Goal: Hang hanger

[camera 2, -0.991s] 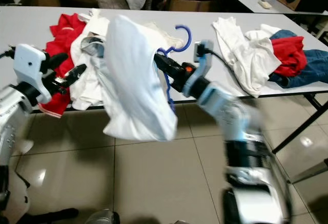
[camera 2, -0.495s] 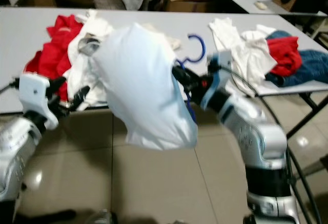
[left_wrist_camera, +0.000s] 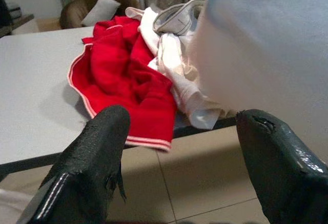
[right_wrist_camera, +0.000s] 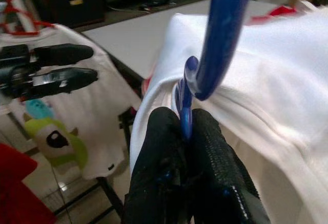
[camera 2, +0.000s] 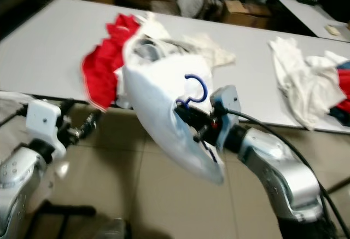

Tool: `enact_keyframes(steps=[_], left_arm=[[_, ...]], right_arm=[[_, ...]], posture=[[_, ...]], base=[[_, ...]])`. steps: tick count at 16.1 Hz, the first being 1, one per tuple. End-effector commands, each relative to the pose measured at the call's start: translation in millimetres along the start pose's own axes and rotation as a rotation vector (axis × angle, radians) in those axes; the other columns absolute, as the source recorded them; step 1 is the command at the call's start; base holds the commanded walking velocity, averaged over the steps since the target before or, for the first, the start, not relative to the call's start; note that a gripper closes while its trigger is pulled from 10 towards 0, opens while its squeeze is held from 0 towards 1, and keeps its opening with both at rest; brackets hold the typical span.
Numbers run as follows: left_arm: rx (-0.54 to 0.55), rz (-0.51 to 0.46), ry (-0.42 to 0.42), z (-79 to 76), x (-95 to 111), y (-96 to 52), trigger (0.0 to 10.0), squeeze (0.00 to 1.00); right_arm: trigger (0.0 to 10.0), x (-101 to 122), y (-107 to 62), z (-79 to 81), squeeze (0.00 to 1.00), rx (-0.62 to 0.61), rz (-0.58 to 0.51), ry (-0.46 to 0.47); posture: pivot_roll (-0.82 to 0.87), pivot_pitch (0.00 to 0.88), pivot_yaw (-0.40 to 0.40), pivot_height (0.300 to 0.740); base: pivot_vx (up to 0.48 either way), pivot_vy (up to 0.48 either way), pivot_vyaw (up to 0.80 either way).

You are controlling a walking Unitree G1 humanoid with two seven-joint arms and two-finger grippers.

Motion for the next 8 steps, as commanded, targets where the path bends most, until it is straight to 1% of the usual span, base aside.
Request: enact_keyframes(steps=[1,2,3,5,8], left_arm=[[-0.023,0.003,-0.004,-3.0,0.6,0.2,10.0,0.00],[-0.018,0.016,-0.016,-3.0,-2.2,-1.1,10.0,0.00],[-0.018,0.019,-0.008,-4.4,-2.7,-1.5,10.0,0.00],[-0.015,0.025,0.002,-7.3,-3.4,-1.7,10.0,0.00],[-0.007,0.027,-0.038,-10.3,-5.8,1.9,10.0,0.00]], right_arm=[[10.0,1.8,-2.5,4.9,0.00,0.033,0.005,-0.020],[10.0,-1.9,-4.5,8.3,0.00,0.050,0.023,-0.030],[10.0,-4.2,-4.0,9.6,0.00,0.047,0.031,-0.029],[10.0,-9.6,-1.4,10.9,0.00,0.020,0.045,-0.006],[10.0,-22.5,11.0,15.6,0.00,-0.050,0.049,-0.006]], posture=[[-0.03,0.040,-0.077,0.740],[-0.03,0.040,-0.077,0.740],[-0.02,0.045,-0.076,0.740],[-0.03,0.046,-0.075,0.740],[-0.03,0.049,-0.064,0.740]], base=[[0.000,0.000,0.80],[0.000,0.000,0.80],[0.000,0.000,0.80],[0.000,0.000,0.80],[0.000,0.000,0.80]])
Point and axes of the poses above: a point about 5 cm out from each wrist's last joint towards the gripper, its own y axis pointing out of the wrist towards the gripper, its own x axis along the axis of the wrist's last joint, z = x × y, the point moved 1 cm from there along y, pointing out of the wrist towards the gripper, and after that the axes turned 1 degree about -y, right-handed, at the moved point
